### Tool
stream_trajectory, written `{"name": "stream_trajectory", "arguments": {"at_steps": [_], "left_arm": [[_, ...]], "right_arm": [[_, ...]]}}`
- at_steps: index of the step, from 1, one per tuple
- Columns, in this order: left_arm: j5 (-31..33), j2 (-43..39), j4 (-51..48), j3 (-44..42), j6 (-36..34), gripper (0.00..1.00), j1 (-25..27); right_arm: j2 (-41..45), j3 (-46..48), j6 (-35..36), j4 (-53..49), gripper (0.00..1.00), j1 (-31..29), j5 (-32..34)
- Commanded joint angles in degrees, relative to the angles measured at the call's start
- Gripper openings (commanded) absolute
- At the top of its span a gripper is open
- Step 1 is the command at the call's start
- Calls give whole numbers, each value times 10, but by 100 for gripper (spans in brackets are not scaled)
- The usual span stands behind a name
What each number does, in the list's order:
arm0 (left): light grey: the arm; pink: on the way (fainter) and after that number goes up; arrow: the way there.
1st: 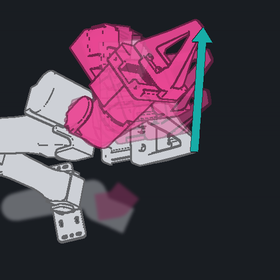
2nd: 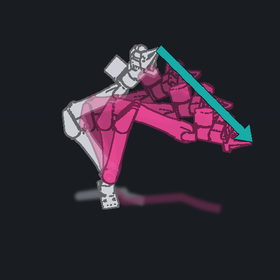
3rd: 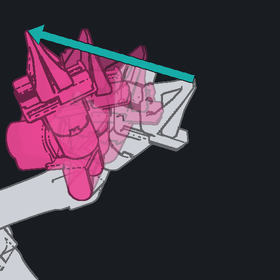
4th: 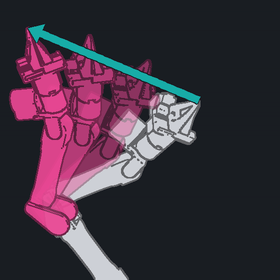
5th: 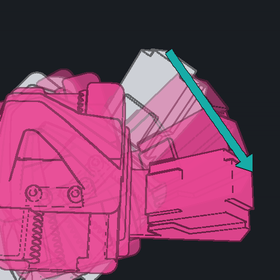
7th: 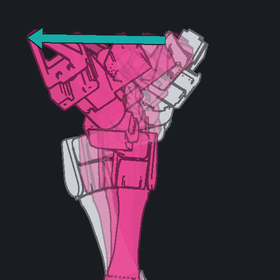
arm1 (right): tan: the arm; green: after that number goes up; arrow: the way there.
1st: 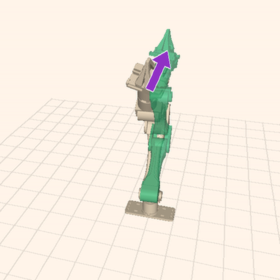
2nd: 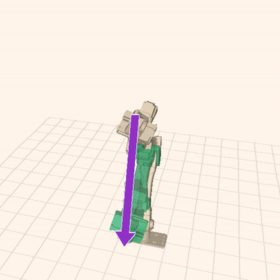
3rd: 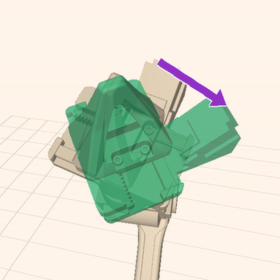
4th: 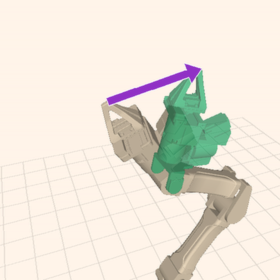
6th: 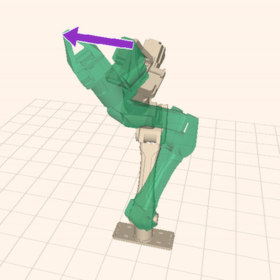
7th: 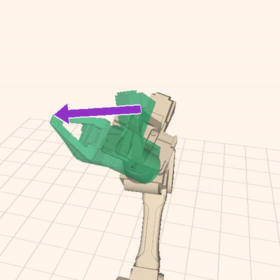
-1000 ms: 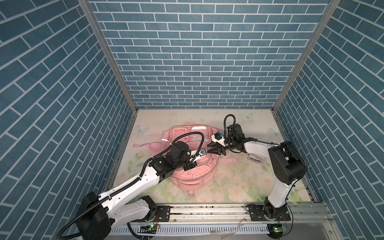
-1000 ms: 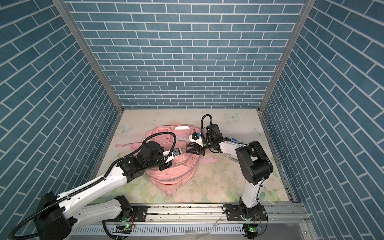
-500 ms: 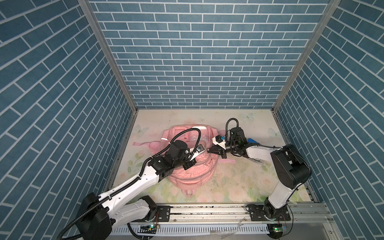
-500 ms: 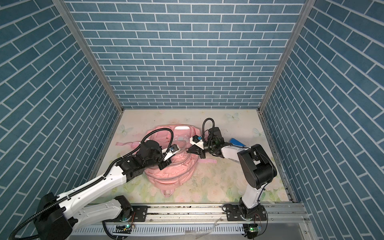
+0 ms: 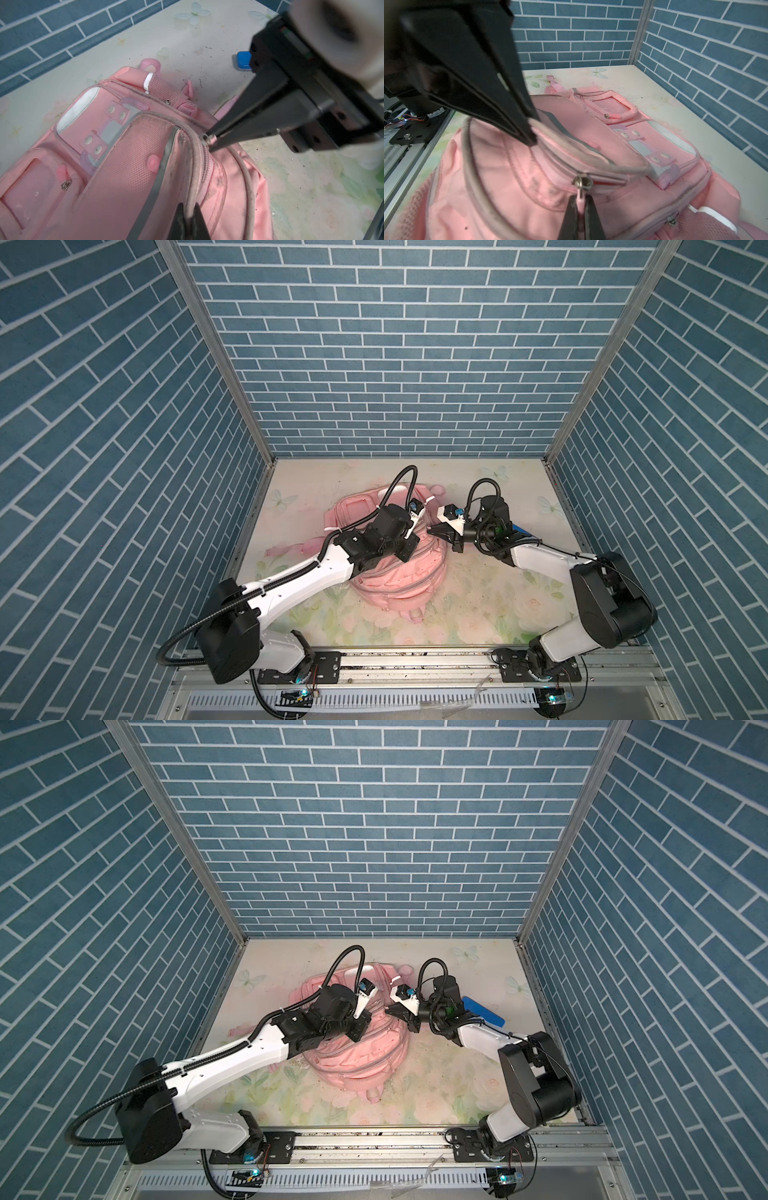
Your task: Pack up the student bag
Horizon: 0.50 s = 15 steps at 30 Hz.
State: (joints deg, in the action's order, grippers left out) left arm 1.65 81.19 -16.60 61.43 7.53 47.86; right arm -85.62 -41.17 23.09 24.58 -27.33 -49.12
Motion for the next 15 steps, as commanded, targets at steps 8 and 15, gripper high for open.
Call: {"name": "stream_trajectory", "arguments": {"at_steps": [8, 15], "left_arm": [[37, -16, -68, 113, 166, 48, -21], [34, 80, -228, 253, 208, 51, -35]], "right_arm": [[46, 72, -59, 59, 0, -23, 76], [52, 95, -36, 120, 0, -66, 147]]}}
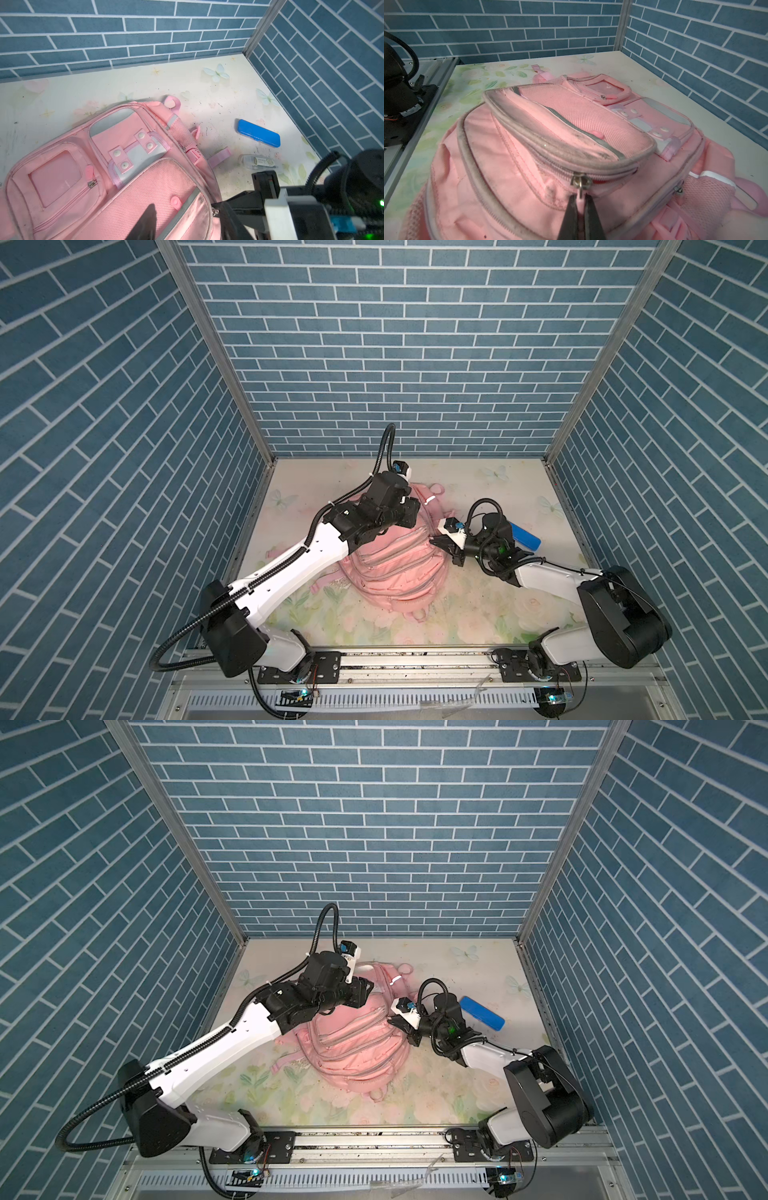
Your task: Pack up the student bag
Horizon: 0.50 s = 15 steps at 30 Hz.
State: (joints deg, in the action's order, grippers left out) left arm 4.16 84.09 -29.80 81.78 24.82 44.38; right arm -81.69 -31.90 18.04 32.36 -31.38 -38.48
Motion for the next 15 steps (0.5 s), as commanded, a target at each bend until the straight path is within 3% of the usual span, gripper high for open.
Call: {"name": "stream_trajectory", "arguments": {"at_steps": [1, 7, 15], "left_arm": [[13, 79, -130, 82, 34, 51, 0], [34, 188, -241, 195, 44, 55, 5], [63, 313, -366, 328, 55, 57, 28]], "right_arm": [[13, 6, 23, 49, 0, -35, 51], [15, 48, 21, 144, 0, -67, 115], [9, 73, 49, 185, 0, -95, 180]]}}
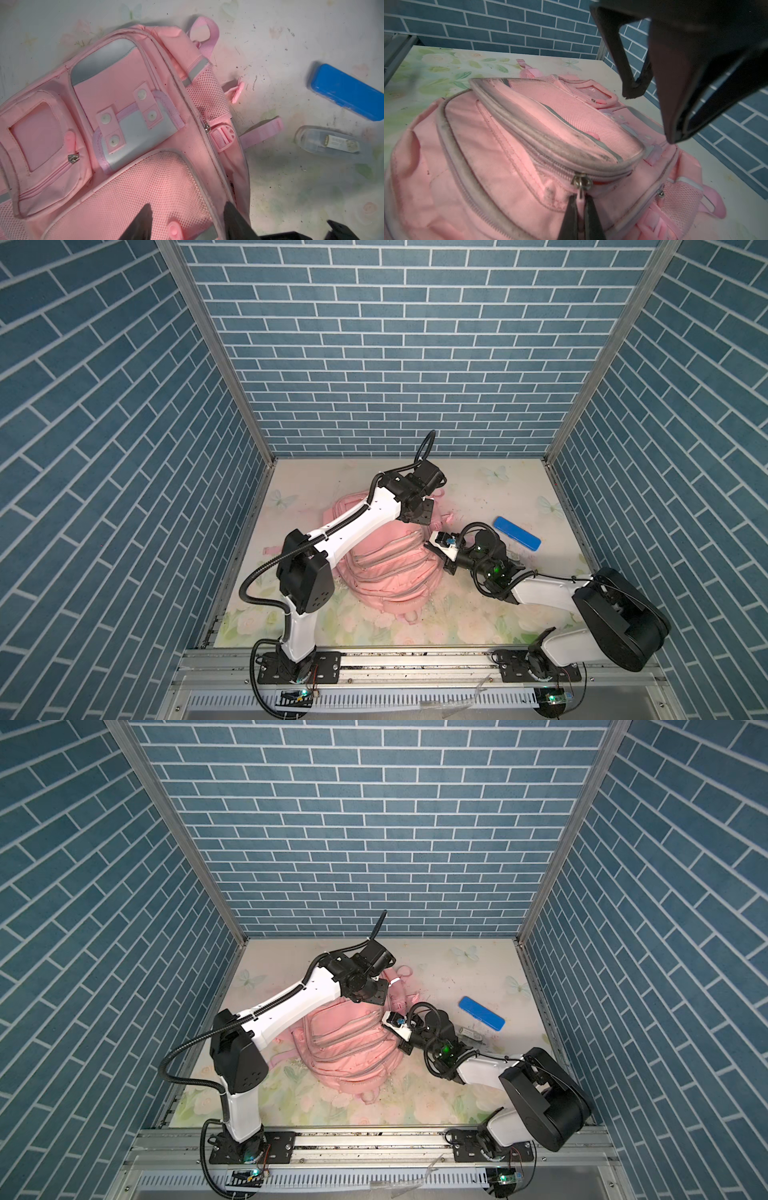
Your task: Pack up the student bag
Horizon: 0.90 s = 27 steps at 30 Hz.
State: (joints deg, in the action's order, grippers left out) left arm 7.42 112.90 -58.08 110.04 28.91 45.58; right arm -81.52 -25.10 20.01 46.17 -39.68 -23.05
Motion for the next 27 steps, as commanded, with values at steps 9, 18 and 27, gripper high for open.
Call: {"name": "stream_trajectory", "arguments": {"at_steps": [9, 18, 27], "left_arm": [[53, 156, -207, 179, 13, 56, 39], [-68, 150, -139, 173, 43, 0, -11], [-185, 110, 62, 153, 167, 0, -70]], "right_arm": [[8, 22, 41, 68, 0, -15, 43], [28, 5, 57, -3, 0, 15, 36], [37, -44, 77, -117, 0, 38, -80]]}}
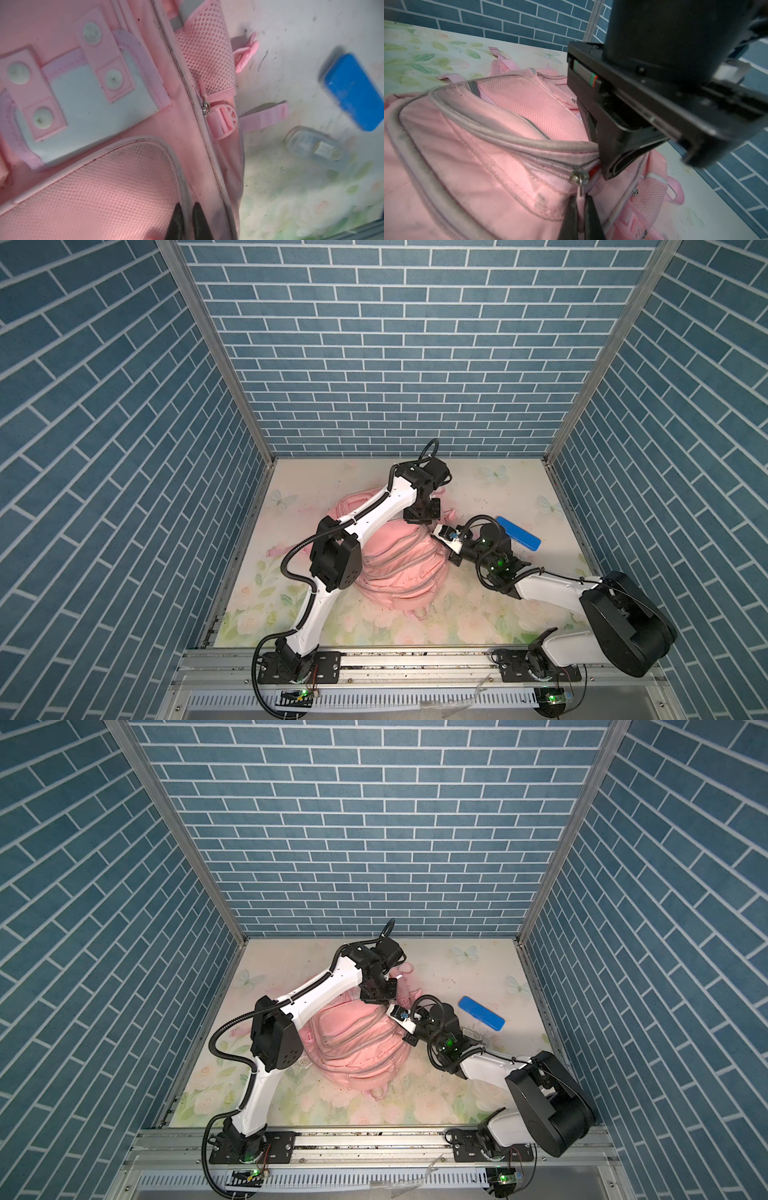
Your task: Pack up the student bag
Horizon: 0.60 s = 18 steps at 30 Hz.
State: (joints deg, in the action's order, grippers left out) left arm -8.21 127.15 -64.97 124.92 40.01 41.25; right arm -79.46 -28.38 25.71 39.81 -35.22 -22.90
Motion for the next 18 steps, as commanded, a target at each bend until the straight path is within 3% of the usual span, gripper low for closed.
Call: {"name": "stream_trajectory", "arguments": {"at_steps": [1, 11, 18], "left_arm": [[-36, -32, 151, 4, 73, 0, -32], [-41, -70, 354, -70, 226, 0, -72], [-2, -46, 257, -10, 183, 0, -68]], "right_arm": [[17, -12, 14, -54, 0, -12, -85], [-15, -36, -6, -72, 0, -81, -80], [-9, -76, -9, -118, 0, -85, -117]]}}
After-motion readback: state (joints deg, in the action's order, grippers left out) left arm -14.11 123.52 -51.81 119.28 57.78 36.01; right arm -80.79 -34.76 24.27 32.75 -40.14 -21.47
